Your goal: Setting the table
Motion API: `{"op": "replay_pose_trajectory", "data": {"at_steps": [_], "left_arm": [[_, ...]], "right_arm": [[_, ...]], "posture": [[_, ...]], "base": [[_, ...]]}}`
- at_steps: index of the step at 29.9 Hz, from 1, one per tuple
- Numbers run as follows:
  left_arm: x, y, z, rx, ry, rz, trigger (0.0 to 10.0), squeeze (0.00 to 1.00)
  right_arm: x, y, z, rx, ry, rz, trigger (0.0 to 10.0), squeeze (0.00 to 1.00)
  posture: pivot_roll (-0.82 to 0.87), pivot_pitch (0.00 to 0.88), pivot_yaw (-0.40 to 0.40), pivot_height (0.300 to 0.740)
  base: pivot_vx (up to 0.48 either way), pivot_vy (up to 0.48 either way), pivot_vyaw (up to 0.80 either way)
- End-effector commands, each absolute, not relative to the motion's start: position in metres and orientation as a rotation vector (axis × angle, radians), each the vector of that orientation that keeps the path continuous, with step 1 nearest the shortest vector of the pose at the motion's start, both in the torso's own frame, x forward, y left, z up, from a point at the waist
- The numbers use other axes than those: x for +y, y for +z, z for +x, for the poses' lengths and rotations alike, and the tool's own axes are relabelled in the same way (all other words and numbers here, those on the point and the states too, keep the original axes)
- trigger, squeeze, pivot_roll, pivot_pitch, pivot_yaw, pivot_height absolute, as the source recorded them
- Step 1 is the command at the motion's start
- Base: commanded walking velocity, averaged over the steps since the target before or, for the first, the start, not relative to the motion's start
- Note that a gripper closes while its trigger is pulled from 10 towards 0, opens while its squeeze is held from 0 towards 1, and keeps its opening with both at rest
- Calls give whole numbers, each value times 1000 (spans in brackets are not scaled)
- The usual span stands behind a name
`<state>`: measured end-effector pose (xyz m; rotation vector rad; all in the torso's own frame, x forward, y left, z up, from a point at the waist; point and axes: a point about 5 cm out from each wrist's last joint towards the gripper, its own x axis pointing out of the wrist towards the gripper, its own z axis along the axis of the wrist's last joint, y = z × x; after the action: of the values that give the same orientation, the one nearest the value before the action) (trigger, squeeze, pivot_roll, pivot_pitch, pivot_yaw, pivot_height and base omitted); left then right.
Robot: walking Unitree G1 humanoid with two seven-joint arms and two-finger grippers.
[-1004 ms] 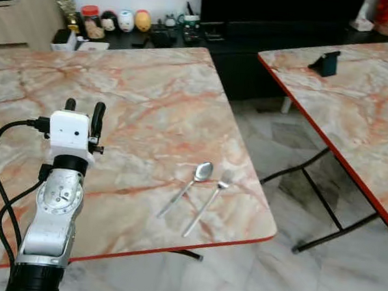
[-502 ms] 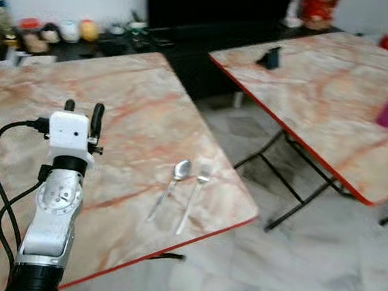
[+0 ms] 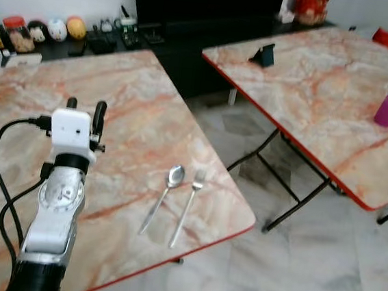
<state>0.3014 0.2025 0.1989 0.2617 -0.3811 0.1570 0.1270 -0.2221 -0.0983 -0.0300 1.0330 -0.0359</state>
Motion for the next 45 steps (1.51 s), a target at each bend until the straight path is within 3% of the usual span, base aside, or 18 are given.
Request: {"op": "replay_pose_trajectory", "data": {"at_steps": [1,32,45], "left_arm": [[204,200,302,-378,153,264,10000,0],[200,207,303,-400,118,300,10000,0],[198,208,304,-404,106,289,10000,0]], "right_arm": [[-215,-101,123,1044,-24,-12,10000,0],[-215,-101,124,1035,-31,-5,10000,0],[-215,-101,124,1039,-20,-21,10000,0]], "posture": [[-9,0,40,732],[-3,0,39,732],[-1,0,37,732]], "base": [[0,0,0],[0,-24,0],[0,0,-330]]}}
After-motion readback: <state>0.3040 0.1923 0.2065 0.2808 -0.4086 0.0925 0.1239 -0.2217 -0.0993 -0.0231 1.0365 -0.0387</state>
